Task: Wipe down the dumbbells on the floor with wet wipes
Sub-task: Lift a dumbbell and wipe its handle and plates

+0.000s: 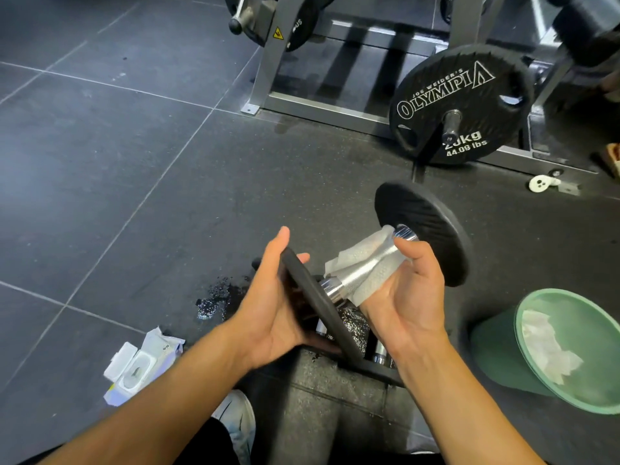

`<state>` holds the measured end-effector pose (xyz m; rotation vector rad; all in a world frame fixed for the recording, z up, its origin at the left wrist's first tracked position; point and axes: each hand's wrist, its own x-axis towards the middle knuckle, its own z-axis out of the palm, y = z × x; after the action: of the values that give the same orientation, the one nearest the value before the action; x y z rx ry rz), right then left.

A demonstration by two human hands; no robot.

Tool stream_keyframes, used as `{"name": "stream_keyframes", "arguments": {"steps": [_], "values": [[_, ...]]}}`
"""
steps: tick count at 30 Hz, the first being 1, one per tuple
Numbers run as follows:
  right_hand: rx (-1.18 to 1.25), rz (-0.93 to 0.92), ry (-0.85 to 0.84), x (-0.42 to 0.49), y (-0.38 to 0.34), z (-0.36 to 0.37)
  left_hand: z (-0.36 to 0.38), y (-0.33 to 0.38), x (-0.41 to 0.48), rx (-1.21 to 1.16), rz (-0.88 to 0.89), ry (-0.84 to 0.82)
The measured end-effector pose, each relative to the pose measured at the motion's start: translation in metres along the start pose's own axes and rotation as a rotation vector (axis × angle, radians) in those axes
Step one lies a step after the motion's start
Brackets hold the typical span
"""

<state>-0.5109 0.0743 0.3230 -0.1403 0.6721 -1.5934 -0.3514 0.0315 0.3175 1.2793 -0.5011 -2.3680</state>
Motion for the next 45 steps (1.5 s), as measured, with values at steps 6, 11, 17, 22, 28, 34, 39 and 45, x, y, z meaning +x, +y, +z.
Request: {"name": "stream_keyframes", "arguments": {"steps": [6, 11, 17, 22, 28, 34, 39, 45], "values": [[0.033, 0.000, -0.034, 0.003, -0.004, -0.001, -0.003, -0.009, 0.000, 0.638, 0.897, 0.032], [0.018, -0.017, 0.049, 0.004, -0.004, -0.008, -0.014, -0.006, 0.007, 0.570, 1.036, 0.224], [0.033, -0.001, -0.011, 0.003, -0.004, -0.009, 0.014, -0.005, -0.005, 0.037, 0.093, -0.057], [0.031, -0.008, -0.021, 0.004, -0.009, -0.009, -0.007, -0.015, 0.004, 0.765, 0.988, 0.022], [0.067, -0.068, 0.049, 0.006, -0.006, -0.012, -0.010, -0.006, 0.017, 0.299, 0.732, 0.233], [0.044, -0.031, -0.037, 0.008, -0.001, -0.015, -0.005, -0.008, 0.010, -0.101, -0.052, 0.090], [0.061, -0.028, -0.067, 0.005, -0.005, -0.008, 0.001, -0.015, 0.010, 0.149, 0.535, 0.150], [0.058, -0.042, 0.062, 0.009, 0.002, -0.015, -0.022, -0.004, 0.022, 0.244, 0.737, 0.315]]}}
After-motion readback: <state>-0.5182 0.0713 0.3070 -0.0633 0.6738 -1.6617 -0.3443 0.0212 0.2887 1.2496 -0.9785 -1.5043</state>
